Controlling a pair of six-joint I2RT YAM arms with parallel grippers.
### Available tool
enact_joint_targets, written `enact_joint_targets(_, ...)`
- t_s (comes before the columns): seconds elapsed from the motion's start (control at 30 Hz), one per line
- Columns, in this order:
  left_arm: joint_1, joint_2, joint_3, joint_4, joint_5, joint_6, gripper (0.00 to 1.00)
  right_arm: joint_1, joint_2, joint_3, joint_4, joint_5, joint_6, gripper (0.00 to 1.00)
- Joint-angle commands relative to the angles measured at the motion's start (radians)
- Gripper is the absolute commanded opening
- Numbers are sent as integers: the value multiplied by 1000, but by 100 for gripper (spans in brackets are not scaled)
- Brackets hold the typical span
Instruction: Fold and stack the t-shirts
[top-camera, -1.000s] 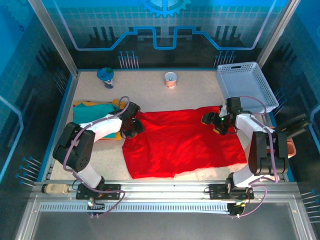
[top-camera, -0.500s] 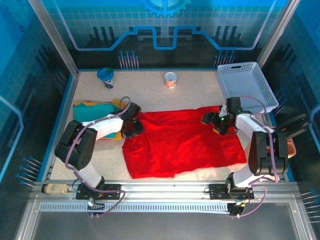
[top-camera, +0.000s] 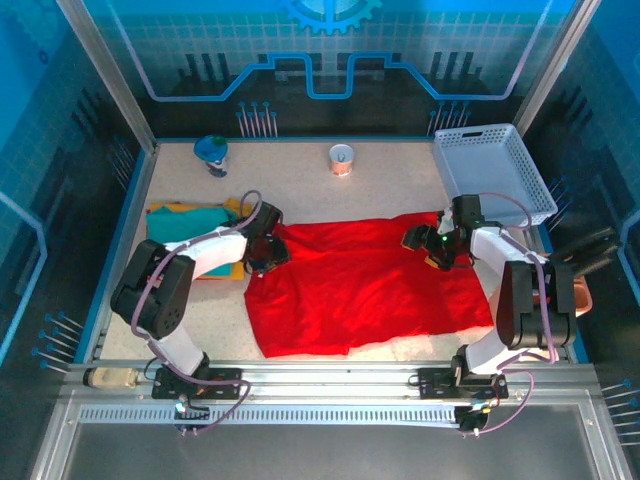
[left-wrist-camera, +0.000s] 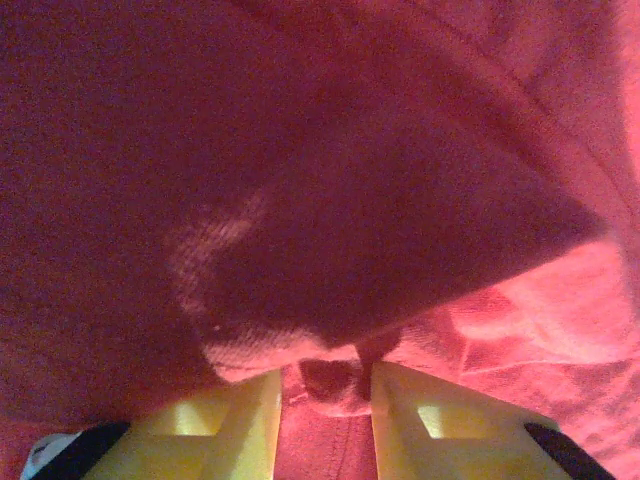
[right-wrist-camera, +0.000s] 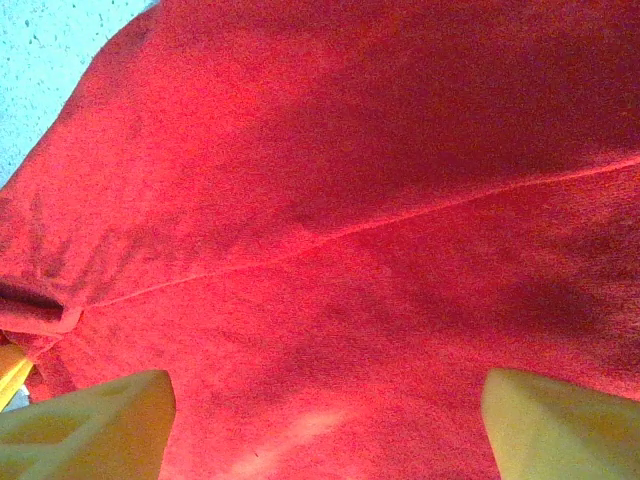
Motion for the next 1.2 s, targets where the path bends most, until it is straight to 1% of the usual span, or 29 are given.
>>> enact_joint_targets(0.0,-5,17,35,4,-17,10,30,1,16,7,-5,-17,-17,81)
enact_joint_targets(0.47,-7,55,32,21,-10,10,28,1,18,0,-3,-14,-19,81)
enact_joint_targets(0.8,-7,70,46,22,-9,13,12,-1,18,-8,-1,-14,-21,80)
enact_joint_targets(0.87,-7,70,51,17,-9,15,10,-1,20,-8,-1,-14,-21,81)
enact_joint_targets(1.03,-7,47,64,-18,-20,27,8,-1,19,-8,-1,-15,-22,80)
enact_joint_targets(1.13,-7,26,70,-41,-29,34,1,-2,23,-8,1,-17,-21,80)
enact_joint_targets(1.17,-7,17,71,-48,-32,37,0,-2,23,-8,2,-20,-20,80)
